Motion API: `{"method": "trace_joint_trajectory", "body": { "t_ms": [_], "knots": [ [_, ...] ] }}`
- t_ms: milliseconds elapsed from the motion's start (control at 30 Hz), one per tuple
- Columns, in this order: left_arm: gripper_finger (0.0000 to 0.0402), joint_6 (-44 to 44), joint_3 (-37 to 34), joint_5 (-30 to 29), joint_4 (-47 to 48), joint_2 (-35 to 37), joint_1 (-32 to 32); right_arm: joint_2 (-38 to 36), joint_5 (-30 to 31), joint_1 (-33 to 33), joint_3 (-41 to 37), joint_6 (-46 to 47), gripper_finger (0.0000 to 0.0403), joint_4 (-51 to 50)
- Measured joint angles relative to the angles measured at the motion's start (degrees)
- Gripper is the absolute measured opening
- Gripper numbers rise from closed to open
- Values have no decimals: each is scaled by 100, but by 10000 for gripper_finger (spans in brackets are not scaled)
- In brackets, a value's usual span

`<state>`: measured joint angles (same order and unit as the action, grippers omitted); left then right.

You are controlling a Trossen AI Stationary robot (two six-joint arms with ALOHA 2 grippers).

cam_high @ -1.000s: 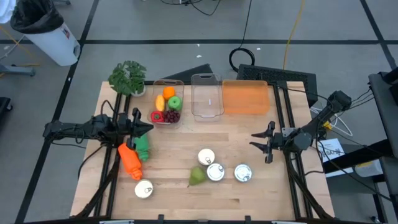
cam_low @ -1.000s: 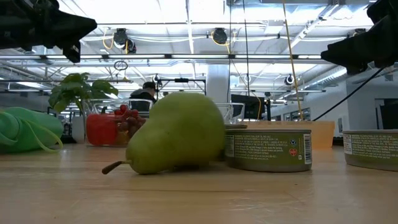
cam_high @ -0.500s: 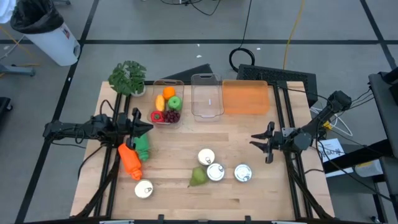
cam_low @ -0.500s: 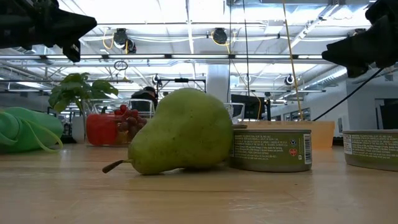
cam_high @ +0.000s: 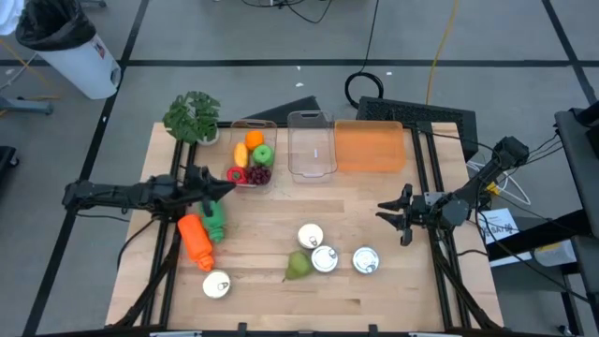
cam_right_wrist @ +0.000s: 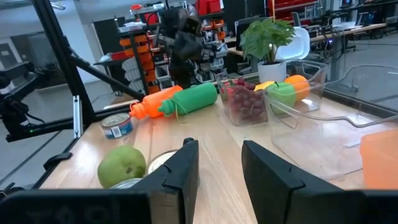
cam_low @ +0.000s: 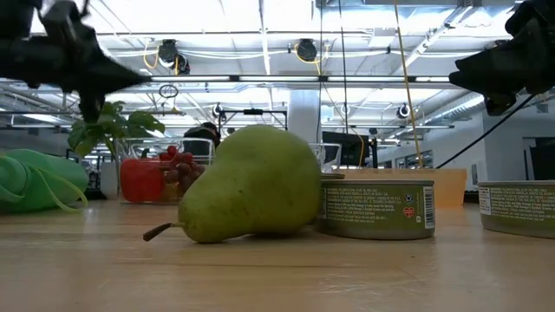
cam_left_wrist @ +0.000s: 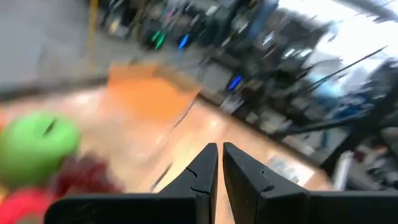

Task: Pick & Place Food Item
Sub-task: Put the green pear into the left transparent bin

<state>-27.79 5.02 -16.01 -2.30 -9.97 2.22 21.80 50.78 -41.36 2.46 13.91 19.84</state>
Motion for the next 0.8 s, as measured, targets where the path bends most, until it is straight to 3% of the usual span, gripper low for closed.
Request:
{"method": "trace_joint_trajectory", "body": {
  "t_ms": [133, 233, 367, 500, 600, 800],
  "knots": [
    [36, -1176, -3, -491, -81, -819, 0, 0, -2, 0, 0, 0, 111, 1],
    [53, -1779, -9, -452, -1264, -1669, 35, 1, -2, 0, 0, 0, 111, 0],
    [112, -1380, 0, -194, -3006, -2870, 171, 2, -2, 0, 0, 0, 110, 0],
    [196, -1393, 137, -15, -3854, -3955, 293, 2, -2, 0, 0, 0, 112, 0],
    [241, -1123, 691, 533, -3529, -4594, 526, 2, -2, 0, 0, 0, 110, 2],
    [259, -625, 2773, 480, -1213, -6078, 1308, 2, -4, 0, 0, -1, 112, 0]
  ]
}}
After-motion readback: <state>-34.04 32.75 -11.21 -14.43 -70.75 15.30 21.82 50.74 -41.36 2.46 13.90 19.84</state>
